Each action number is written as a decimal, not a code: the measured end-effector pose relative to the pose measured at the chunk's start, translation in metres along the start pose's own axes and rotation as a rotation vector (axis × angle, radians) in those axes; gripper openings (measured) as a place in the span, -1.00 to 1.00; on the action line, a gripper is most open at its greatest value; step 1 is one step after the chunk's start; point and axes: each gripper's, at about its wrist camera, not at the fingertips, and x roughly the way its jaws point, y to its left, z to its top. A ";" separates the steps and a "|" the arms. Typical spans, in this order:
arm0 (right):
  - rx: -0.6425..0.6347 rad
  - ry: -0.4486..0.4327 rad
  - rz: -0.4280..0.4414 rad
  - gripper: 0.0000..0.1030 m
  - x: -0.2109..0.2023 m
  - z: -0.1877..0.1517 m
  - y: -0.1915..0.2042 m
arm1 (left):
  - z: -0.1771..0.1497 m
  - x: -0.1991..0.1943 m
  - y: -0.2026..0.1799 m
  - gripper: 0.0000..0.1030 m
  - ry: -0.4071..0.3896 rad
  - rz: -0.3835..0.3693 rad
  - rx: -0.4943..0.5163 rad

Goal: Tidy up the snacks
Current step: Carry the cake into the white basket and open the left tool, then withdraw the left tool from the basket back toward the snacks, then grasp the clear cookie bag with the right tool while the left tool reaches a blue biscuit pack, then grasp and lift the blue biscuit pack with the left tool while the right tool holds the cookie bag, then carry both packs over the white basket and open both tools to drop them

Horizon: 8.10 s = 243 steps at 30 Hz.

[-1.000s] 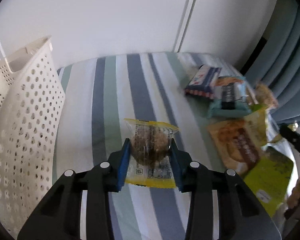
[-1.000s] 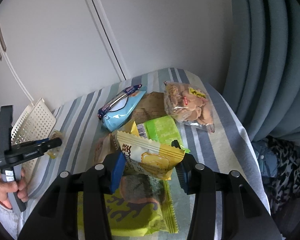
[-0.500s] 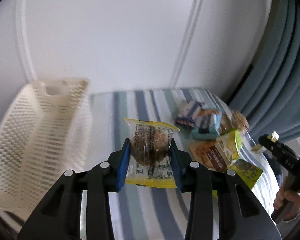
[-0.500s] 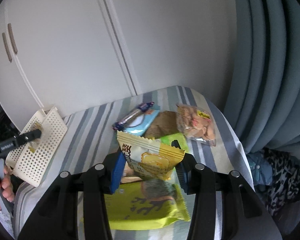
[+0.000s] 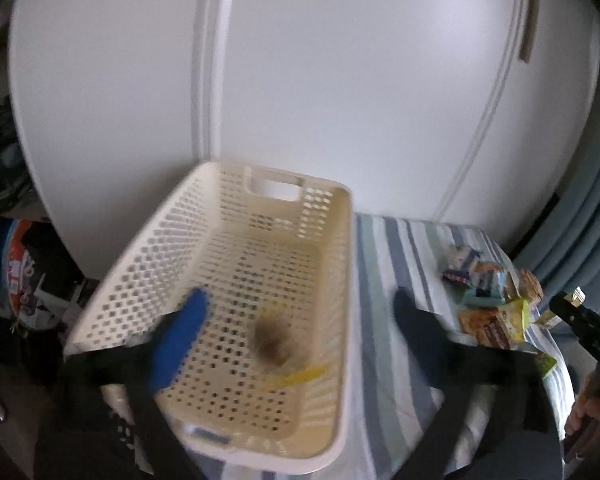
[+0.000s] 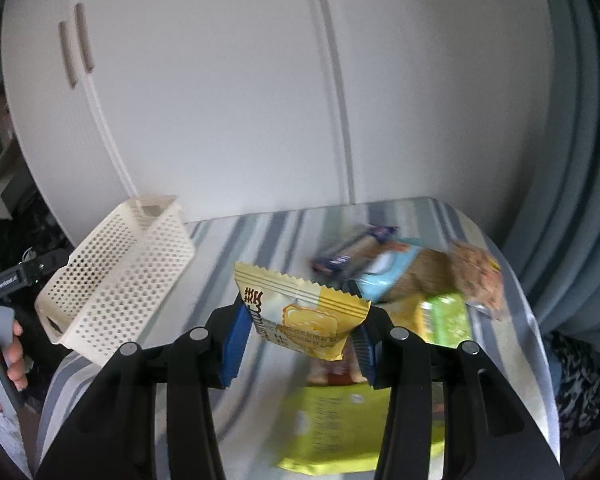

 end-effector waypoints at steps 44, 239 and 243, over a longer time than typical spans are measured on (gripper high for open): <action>-0.192 0.122 0.263 0.42 0.108 0.062 0.225 | -0.041 -0.094 0.055 0.95 -0.235 0.295 -0.099; 0.192 -0.026 0.209 0.71 0.041 0.057 -0.040 | -0.006 -0.035 0.039 0.81 -0.107 0.074 -0.057; 0.100 -0.004 0.315 0.71 0.047 0.069 0.031 | -0.014 -0.050 0.049 0.82 -0.130 0.097 -0.051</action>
